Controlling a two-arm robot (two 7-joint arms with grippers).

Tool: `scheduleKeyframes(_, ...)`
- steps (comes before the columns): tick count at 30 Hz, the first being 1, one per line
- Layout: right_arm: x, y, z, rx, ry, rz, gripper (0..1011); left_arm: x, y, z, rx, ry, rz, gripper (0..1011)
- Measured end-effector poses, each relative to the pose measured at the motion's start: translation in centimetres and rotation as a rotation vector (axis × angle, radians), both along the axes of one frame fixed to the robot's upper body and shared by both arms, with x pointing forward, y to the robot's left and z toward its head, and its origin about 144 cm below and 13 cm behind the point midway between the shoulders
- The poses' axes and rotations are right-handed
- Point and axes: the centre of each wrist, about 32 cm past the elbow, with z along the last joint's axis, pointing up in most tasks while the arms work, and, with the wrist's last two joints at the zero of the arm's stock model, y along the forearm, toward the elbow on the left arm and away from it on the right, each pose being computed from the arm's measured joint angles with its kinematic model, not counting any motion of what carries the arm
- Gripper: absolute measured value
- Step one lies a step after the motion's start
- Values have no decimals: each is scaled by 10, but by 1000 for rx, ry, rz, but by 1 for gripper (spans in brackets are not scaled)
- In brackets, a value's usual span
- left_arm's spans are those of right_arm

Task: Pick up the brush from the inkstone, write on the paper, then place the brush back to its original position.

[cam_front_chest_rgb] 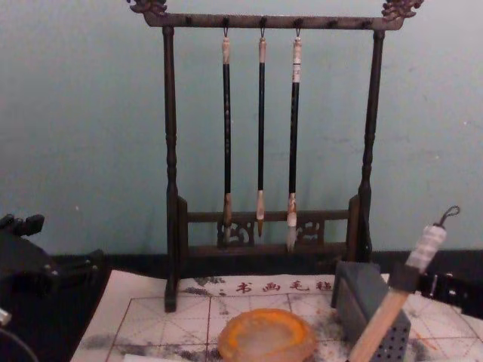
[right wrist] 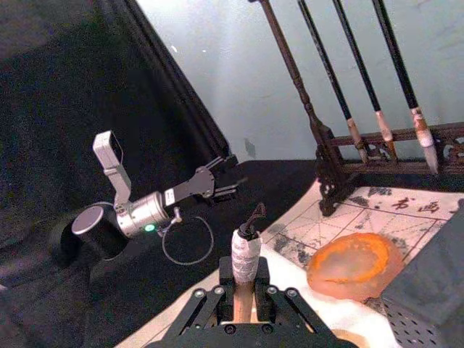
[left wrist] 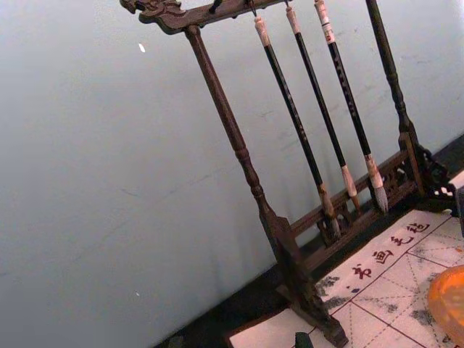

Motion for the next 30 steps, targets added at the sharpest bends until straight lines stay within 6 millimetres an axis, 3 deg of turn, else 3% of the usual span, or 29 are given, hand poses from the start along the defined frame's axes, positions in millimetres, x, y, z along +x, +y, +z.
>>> scheduleKeyframes(30,0,-9,2,82,-1,-46,175,0,0,0,0,0,0,1001)
